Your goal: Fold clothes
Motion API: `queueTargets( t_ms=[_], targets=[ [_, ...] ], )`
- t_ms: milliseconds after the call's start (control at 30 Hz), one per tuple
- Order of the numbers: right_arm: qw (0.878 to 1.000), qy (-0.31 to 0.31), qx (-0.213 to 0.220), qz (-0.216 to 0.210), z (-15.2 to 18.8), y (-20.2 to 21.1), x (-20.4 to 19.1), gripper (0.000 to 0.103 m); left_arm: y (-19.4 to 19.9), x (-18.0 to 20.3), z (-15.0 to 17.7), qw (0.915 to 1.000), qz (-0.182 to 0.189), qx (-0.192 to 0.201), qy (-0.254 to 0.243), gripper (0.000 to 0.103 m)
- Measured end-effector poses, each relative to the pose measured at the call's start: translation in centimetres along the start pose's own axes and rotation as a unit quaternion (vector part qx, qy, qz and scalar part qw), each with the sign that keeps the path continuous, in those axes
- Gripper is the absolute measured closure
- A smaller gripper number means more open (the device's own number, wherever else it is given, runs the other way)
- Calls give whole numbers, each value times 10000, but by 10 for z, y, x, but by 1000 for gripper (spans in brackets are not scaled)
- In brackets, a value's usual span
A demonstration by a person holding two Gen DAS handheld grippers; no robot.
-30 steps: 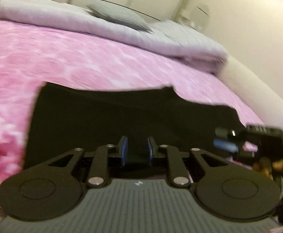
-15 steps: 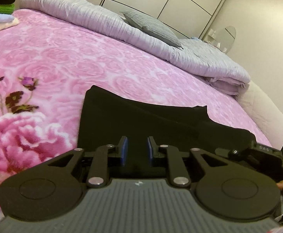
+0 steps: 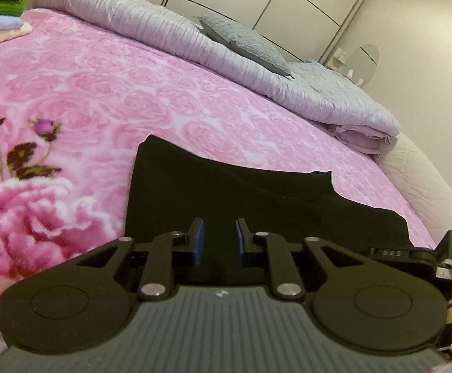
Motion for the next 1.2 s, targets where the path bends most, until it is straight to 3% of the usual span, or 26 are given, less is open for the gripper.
queueTargets(
  t_ms=[133, 200, 300, 433, 500, 600, 667, 733, 833, 867, 967, 1033, 1133, 1200],
  targets=[
    [9958, 760, 506, 43, -14, 29, -17, 97, 2, 9, -10, 9999, 163, 30, -50, 87],
    [9888, 1154, 903, 298, -28, 56, -19, 97, 0, 17, -16, 9993, 374, 0, -59, 87],
    [9799, 1244, 1391, 703, -48, 99, -5, 97, -13, 35, -18, 9975, 631, -241, -216, 87],
    [9788, 613, 1589, 1137, -59, 135, 44, 97, -36, 61, -15, 9935, 647, -660, -660, 87],
    [9831, 72, 1478, 1080, -58, 141, 71, 97, -47, 70, -9, 9910, 512, -892, -855, 87],
    [9809, -681, 1731, 568, -53, 150, 95, 96, -55, 73, -5, 9889, 390, -1041, -982, 87],
    [9801, -810, 1765, 401, -53, 155, 99, 79, -58, 72, -2, 9884, 315, -1099, -997, 87],
    [9820, -723, 1697, 403, -54, 156, 97, 78, -61, 69, -1, 9882, 252, -1152, -980, 87],
    [9853, -380, 1557, 591, -60, 149, 87, 78, -63, 66, -1, 9882, 182, -1179, -960, 87],
    [9862, -164, 1491, 694, -61, 146, 81, 93, -64, 65, -1, 9883, 171, -1181, -954, 87],
    [9842, 711, 1309, 957, -66, 135, 56, 97, -63, 70, -5, 9882, 247, -1145, -991, 87],
    [9766, 1363, 1255, 1095, -69, 133, 38, 97, -65, 76, -7, 9877, 335, -1174, -980, 87],
    [9512, 2343, 1522, 1306, -75, 146, 13, 97, -70, 89, -4, 9854, 542, -1287, -973, 87],
    [9419, 2405, 1764, 1547, -83, 160, 17, 97, -74, 100, 0, 9837, 629, -1314, -1054, 87]
  ],
)
Point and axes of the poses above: each gripper's, at about its wrist camera, not at the fingertips, and y roughly against the way its jaws point, x to its right, z to its underside, the point moved 2 cm from there along -y, roughly the way its jaws point, and after that the axes turned 15 degrees about -z, right-handed, at the moved point
